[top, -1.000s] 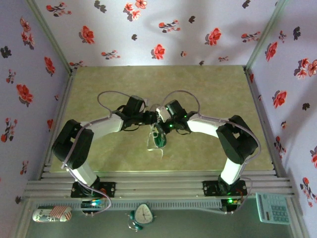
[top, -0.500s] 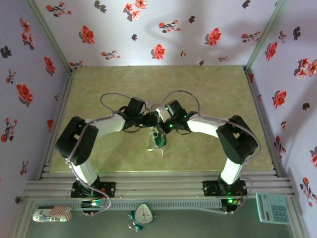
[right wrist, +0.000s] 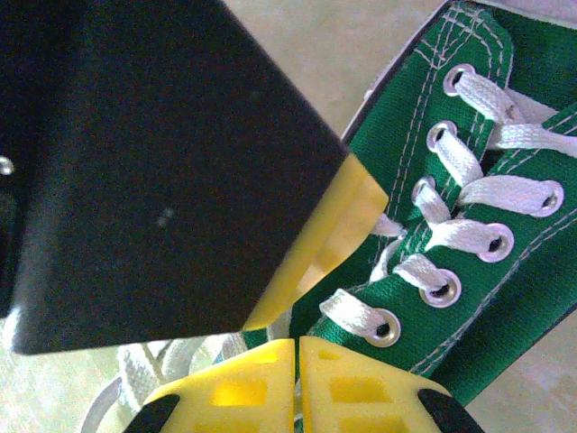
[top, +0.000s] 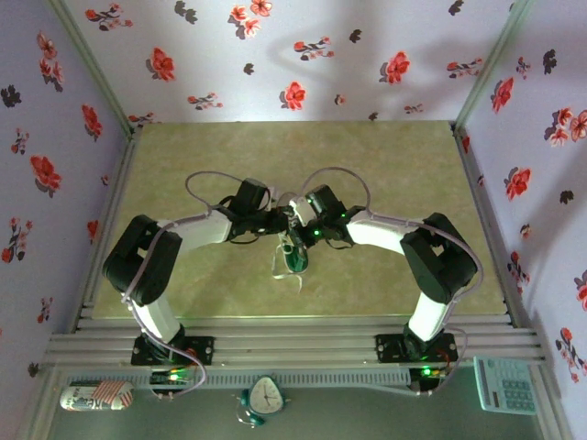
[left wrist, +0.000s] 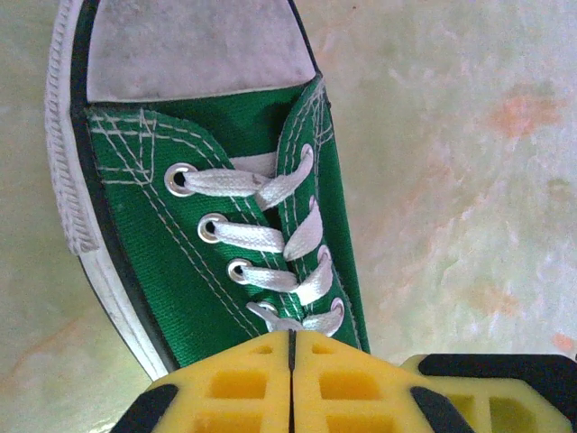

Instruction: Tie the shoes

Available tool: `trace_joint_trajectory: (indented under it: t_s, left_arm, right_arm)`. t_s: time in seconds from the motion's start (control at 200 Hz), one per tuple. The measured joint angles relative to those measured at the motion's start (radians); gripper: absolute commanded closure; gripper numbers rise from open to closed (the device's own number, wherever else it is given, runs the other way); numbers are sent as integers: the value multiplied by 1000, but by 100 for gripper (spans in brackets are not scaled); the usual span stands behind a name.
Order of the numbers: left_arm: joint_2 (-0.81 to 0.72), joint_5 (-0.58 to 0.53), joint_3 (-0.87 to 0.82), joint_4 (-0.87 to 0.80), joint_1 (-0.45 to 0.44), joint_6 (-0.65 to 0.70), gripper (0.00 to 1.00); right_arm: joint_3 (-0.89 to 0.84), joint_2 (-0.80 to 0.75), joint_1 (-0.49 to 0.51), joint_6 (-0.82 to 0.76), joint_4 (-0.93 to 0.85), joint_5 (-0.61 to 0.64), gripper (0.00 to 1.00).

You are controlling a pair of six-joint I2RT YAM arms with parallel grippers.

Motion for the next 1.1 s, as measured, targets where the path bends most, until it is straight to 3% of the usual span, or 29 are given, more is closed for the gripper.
trace_joint_trajectory:
  t_s: [1.1]
  left_arm:
    - [-366,-54,-261,242,84,26,98]
  right_arm:
    - [0,2,0,0,0,-1,88]
